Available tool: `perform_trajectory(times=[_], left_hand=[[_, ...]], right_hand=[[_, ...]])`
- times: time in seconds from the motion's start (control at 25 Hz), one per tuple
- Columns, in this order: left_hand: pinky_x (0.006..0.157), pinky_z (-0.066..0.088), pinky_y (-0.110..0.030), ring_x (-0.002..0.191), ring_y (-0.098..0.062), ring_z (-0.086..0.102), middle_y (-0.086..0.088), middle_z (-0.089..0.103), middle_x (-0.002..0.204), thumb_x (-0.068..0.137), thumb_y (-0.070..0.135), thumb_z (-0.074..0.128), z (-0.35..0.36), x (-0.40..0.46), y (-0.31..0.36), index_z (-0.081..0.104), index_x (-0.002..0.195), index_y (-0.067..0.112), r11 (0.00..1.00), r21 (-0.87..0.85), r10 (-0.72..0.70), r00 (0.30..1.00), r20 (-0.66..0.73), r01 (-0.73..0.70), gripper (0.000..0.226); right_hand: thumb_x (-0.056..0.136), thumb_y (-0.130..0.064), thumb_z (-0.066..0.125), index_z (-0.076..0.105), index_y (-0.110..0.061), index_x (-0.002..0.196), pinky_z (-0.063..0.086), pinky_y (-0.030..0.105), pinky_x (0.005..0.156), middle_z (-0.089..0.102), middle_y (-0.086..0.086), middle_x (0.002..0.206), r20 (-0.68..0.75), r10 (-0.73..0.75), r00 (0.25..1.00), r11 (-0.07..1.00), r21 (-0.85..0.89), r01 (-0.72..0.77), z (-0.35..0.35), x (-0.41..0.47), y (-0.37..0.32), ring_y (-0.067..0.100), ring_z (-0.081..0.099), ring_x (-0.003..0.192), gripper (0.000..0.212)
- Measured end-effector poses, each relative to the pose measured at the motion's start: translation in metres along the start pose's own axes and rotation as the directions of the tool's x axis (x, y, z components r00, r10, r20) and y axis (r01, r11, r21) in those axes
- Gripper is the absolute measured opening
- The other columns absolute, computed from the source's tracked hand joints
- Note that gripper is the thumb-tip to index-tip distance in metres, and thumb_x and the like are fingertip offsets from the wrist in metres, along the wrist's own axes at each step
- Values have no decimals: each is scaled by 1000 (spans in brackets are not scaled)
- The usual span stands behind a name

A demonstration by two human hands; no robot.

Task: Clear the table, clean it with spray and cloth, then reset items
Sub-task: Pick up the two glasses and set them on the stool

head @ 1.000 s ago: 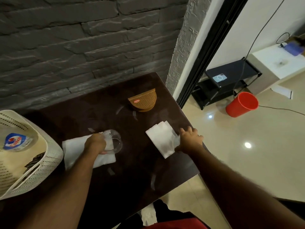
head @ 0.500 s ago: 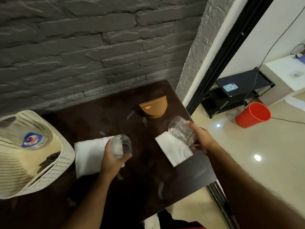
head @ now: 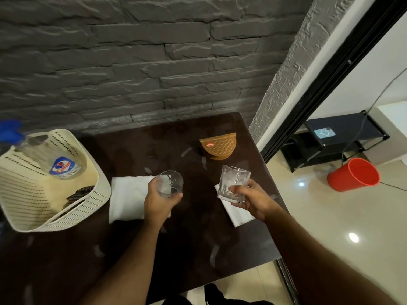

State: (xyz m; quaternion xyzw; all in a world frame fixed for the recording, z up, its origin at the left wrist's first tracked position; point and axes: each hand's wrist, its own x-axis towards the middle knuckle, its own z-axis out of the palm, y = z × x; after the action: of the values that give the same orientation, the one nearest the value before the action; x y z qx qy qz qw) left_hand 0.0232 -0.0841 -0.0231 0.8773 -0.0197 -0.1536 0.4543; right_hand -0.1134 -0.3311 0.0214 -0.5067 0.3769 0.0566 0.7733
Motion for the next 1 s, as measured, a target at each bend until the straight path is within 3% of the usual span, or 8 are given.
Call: perform_trajectory(times=[0.16, 0.28, 0.44, 0.56, 0.68, 0.76, 0.92, 1.0], left_hand=[[82, 46, -20, 116, -18, 52, 2, 54, 127, 64, 33, 87, -10, -15, 11, 39, 130, 25, 992, -123, -41, 996, -80, 31, 83], [83, 47, -20, 115, -16, 52, 4, 53, 124, 63, 36, 87, -23, -30, 10, 39, 129, 28, 986, -166, -49, 986, -157, 23, 82], [96, 48, -30, 116, -16, 54, 4, 56, 125, 60, 34, 89, -58, -62, -2, 41, 131, 25, 972, -235, -106, 942, -319, 29, 86], [96, 47, -25, 114, -12, 56, 6, 58, 123, 55, 32, 91, -93, -94, -18, 43, 131, 25, 958, -284, -154, 898, -411, 34, 90], [80, 41, -4, 100, -4, 60, 14, 61, 110, 57, 23, 91, -138, -144, -46, 44, 128, 24, 942, -334, -213, 825, -524, 31, 85], [82, 40, -6, 102, -5, 59, 11, 60, 113, 57, 22, 90, -166, -184, -70, 44, 128, 24, 927, -370, -278, 760, -587, 53, 85], [91, 44, -20, 107, -8, 58, 10, 58, 117, 57, 28, 90, -214, -280, -133, 42, 123, 33, 889, -448, -405, 608, -683, 89, 81], [88, 42, -17, 107, -8, 58, 10, 58, 115, 57, 28, 88, -234, -338, -171, 42, 123, 31, 871, -478, -461, 516, -722, 110, 81]], right_hand=[[67, 0, 83, 57, -9, 116, 59, 41, 82, 70, 19, 109, 49, -151, 987, 968, -193, 158, 11, 0, -10, 28, 71, 97, 55], [63, 1, 83, 59, -17, 113, 59, 37, 85, 71, 10, 104, 137, -267, 954, 881, -368, 299, 30, 1, -15, 19, 71, 99, 58], [51, -13, 89, 45, -20, 123, 56, 43, 91, 65, 5, 118, 236, -297, 925, 822, -430, 373, 82, -2, -6, 21, 65, 108, 84], [52, -13, 90, 41, -26, 120, 56, 38, 90, 61, -4, 118, 307, -302, 903, 755, -501, 423, 129, -13, 7, 17, 62, 109, 85], [54, -19, 89, 41, -23, 125, 53, 42, 95, 58, -4, 122, 486, -280, 828, 669, -519, 532, 189, -35, 35, 20, 59, 114, 87], [55, -28, 86, 39, -19, 131, 52, 41, 95, 54, -3, 125, 594, -237, 769, 605, -529, 595, 231, -55, 62, 18, 57, 113, 90], [61, -13, 87, 42, -20, 134, 45, 17, 85, 59, -7, 114, 738, -87, 669, 529, -535, 659, 305, -113, 129, 12, 60, 107, 86], [62, -5, 84, 45, -19, 132, 41, 5, 75, 60, -7, 110, 796, -24, 604, 478, -522, 706, 338, -151, 175, 11, 59, 104, 81]])
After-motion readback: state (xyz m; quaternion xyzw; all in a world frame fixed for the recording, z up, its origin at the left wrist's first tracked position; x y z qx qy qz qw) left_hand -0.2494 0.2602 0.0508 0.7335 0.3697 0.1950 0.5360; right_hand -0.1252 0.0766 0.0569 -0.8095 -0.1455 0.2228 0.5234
